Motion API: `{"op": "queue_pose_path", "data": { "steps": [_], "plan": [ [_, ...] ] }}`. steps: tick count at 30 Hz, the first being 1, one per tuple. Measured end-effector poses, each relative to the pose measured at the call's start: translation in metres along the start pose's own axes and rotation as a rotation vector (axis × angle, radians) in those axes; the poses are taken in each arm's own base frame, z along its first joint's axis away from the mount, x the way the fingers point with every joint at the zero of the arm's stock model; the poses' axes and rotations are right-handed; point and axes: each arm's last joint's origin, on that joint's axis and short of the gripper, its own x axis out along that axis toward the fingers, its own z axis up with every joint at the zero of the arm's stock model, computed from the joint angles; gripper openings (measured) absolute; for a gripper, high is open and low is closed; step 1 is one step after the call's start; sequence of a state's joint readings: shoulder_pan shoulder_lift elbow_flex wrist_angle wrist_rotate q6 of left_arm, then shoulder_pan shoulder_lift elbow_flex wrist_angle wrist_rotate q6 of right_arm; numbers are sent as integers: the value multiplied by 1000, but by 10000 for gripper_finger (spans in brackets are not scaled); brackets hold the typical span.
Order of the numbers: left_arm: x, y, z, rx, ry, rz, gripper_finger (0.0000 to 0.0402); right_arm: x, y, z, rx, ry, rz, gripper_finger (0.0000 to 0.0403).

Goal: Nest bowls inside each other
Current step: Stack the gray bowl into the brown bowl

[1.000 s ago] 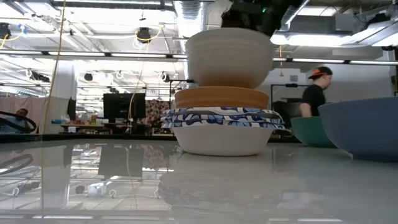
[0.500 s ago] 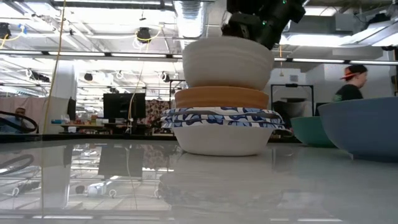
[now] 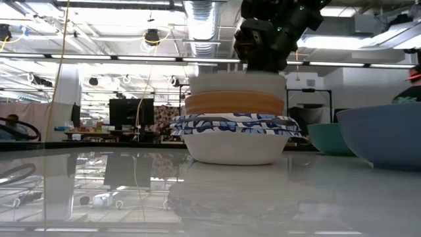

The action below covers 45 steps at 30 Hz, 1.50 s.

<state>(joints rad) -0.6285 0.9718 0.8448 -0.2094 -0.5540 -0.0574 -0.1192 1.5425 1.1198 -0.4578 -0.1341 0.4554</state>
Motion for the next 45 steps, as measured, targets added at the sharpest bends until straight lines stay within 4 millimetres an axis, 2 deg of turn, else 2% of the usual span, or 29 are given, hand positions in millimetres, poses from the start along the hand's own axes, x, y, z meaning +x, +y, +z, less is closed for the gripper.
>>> {"op": "queue_pose_path", "data": {
  "steps": [10,24,39,45],
  "plan": [
    [0,0,0,-16,1,4,251,0,0,0,-15,1,0,111],
    [0,0,-1,-32,8,4,251,-2,2,-1,-114,21,56,114],
    [1,0,-2,-24,16,5,251,-20,-10,9,-84,-36,62,114],
    [1,0,-4,-18,40,8,251,-32,-6,13,-97,-102,90,106]
  ]
}}
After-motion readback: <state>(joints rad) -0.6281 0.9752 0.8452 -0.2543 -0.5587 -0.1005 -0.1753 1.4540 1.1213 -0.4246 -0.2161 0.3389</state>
